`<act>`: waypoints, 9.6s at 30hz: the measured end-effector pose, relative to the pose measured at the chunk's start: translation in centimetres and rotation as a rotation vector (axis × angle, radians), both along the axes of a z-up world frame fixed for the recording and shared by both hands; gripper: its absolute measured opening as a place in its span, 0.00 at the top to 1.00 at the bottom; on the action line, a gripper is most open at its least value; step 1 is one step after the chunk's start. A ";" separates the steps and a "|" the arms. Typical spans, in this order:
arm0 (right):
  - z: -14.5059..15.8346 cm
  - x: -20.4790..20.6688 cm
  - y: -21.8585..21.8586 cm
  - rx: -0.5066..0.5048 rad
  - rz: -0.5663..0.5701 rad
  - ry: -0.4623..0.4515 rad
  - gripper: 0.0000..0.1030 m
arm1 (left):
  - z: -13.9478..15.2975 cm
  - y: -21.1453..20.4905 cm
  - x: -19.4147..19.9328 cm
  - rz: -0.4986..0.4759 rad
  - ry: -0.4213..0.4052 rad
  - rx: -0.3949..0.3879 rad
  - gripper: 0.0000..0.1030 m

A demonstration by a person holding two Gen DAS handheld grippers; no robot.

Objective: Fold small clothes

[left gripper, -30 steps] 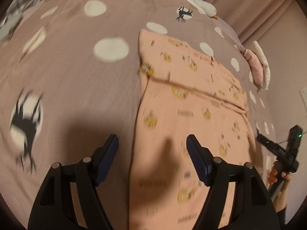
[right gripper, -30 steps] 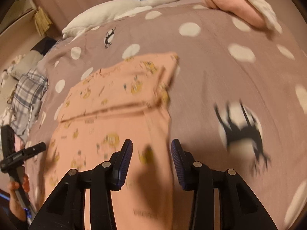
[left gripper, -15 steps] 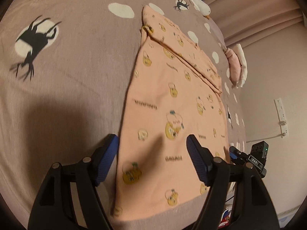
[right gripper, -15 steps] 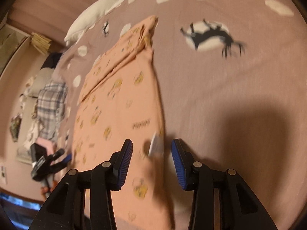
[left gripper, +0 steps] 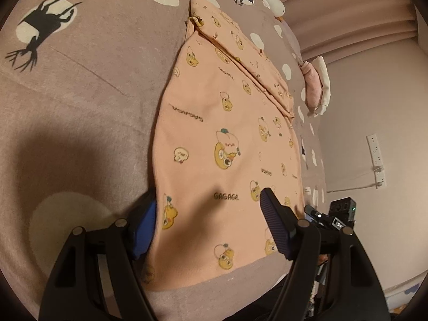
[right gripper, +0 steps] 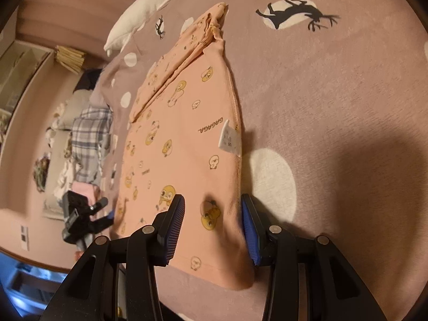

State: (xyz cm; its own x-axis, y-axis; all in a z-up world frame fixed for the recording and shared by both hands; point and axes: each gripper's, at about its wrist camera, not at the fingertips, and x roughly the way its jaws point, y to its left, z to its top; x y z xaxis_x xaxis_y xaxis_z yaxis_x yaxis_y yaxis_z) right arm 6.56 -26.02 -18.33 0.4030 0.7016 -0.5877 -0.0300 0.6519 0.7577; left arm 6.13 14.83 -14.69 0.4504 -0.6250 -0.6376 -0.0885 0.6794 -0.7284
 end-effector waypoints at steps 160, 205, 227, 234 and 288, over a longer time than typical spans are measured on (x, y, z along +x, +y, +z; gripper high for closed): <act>5.6 16.3 8.3 -0.485 0.231 -0.178 0.84 | 0.8 -6.4 16.9 -0.196 -0.041 0.260 0.64; 4.9 11.6 1.5 -0.289 0.007 -0.276 0.75 | 0.6 -2.0 8.6 0.004 -0.117 0.070 0.72; 4.6 9.9 -0.4 -0.431 0.150 -0.249 0.94 | 0.2 0.1 7.2 -0.171 -0.045 0.072 0.99; 2.4 10.2 -1.1 -0.464 0.135 -0.132 0.94 | -1.1 0.6 6.7 -0.142 0.027 0.113 0.99; 4.9 9.8 3.2 -0.888 0.410 -0.418 0.96 | -1.2 -2.4 9.7 -0.179 0.051 0.154 0.99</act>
State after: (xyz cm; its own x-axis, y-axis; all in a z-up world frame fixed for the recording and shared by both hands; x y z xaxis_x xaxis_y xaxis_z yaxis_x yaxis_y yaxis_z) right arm 16.32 -22.82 -13.43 0.5216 0.2170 -0.8252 -0.5204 0.8473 -0.1062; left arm 15.88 12.44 -15.91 0.3063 -0.5858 -0.7503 0.0096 0.7901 -0.6129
